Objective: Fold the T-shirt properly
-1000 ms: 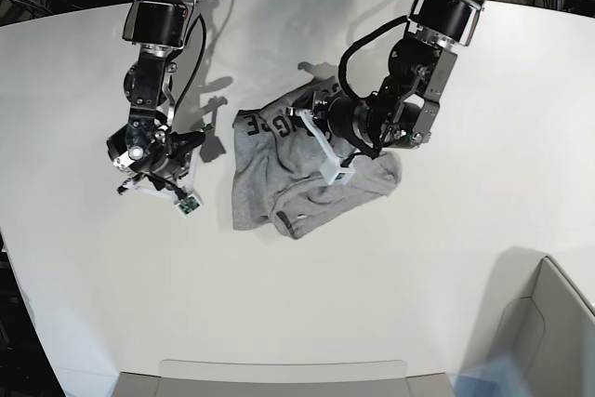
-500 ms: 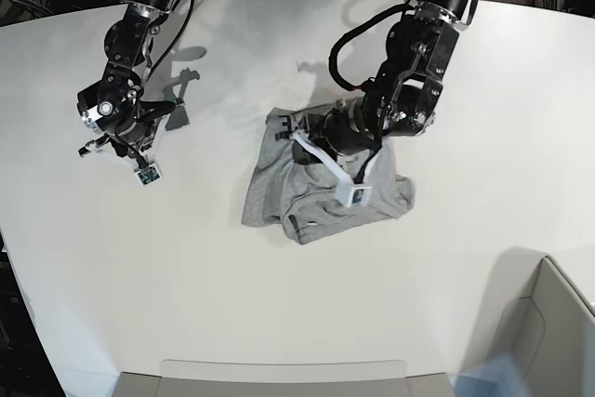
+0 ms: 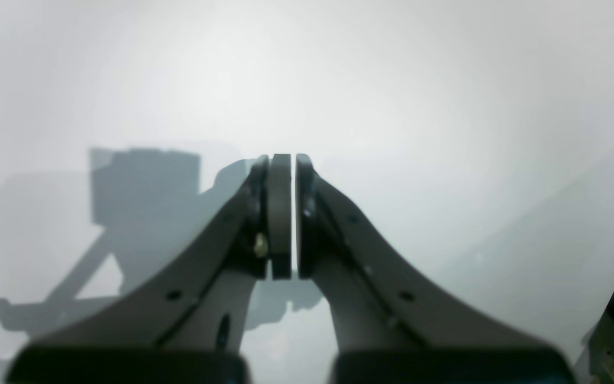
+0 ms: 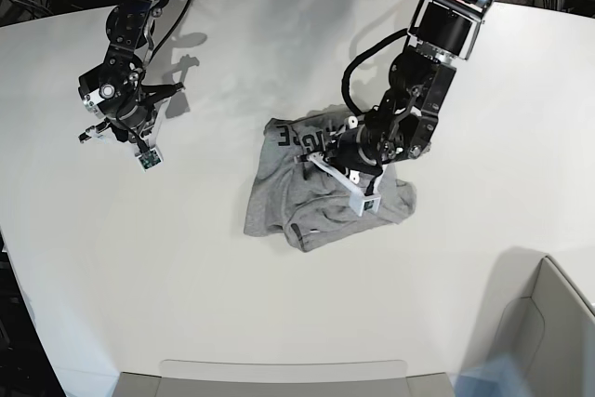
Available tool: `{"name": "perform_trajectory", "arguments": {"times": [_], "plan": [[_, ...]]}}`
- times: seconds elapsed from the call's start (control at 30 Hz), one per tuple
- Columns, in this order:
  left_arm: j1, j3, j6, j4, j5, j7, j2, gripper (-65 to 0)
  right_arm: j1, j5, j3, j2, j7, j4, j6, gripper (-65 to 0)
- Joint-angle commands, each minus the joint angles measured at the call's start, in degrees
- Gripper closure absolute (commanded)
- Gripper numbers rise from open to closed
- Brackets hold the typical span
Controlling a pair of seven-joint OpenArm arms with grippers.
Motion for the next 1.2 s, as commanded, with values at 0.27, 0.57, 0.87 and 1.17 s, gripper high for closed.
{"name": "perform_trajectory", "arguments": {"times": [0.27, 0.57, 0.87, 1.17], "plan": [[0.4, -4.5, -6.0, -2.3, 8.2, 0.0, -15.2, -2.8, 0.9, 0.3, -0.3, -2.4, 0.9, 1.2, 0.9, -2.1], [0.4, -11.6, -11.6, -4.5, 8.4, 0.2, -17.8, -2.8, 0.8, 0.3, -2.8, -3.5, 1.0, 2.4, 0.9, -2.1], [9.0, -30.2, -11.5, 21.4, 8.3, 5.9, -15.9, 0.0, -2.1, 2.4, -2.9, -4.5, 1.0, 17.5, 0.9, -2.1], [29.0, -42.4, -11.6, 40.4, 8.3, 5.6, -9.7, 0.0, -13.7, 3.6, -2.8, -4.8, 4.5, 20.3, 0.9, -2.1]]}}
